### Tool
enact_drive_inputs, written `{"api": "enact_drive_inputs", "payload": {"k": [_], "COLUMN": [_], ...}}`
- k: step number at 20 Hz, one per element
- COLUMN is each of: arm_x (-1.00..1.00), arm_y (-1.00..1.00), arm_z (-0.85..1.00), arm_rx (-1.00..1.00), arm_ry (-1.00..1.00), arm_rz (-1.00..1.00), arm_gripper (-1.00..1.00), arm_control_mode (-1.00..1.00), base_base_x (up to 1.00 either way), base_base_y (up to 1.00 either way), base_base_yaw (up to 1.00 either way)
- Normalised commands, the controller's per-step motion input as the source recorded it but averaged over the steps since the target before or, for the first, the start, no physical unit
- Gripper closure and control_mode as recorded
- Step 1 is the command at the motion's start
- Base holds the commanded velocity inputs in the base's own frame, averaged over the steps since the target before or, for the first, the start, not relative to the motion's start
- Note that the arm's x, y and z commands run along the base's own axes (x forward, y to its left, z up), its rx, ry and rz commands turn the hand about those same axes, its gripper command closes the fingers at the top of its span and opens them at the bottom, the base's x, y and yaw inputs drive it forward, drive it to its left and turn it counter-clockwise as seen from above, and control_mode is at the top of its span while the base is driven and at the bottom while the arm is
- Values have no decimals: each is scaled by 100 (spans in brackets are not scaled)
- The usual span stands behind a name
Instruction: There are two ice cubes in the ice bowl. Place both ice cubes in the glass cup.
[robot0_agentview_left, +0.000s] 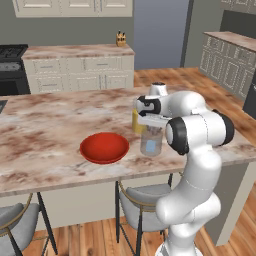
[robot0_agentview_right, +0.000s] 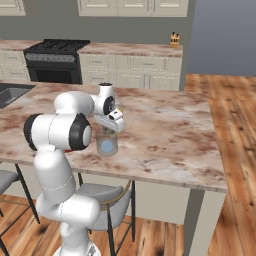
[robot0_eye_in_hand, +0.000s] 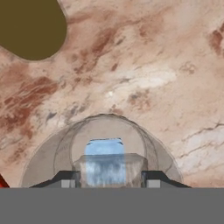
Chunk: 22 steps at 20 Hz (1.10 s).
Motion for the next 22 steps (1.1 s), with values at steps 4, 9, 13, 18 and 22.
{"api": "enact_drive_inputs", "payload": {"k": [4,9,13,18,22], "arm_x": [-2,-8,0,3,8], "arm_y": [0,0,0,0,3], "arm_z": [0,0,0,0,1], "arm_rx": [2,5,3,0,0], "arm_ry": [0,0,0,0,0], "arm_rz": [0,0,0,0,0], "arm_gripper": [100,100,100,-100,-100], "arm_control_mode": [-100,-100,-100,-100,-100], "base_base_x": [0,0,0,0,0], "base_base_y": [0,0,0,0,0], "base_base_yaw": [0,0,0,0,0]}}
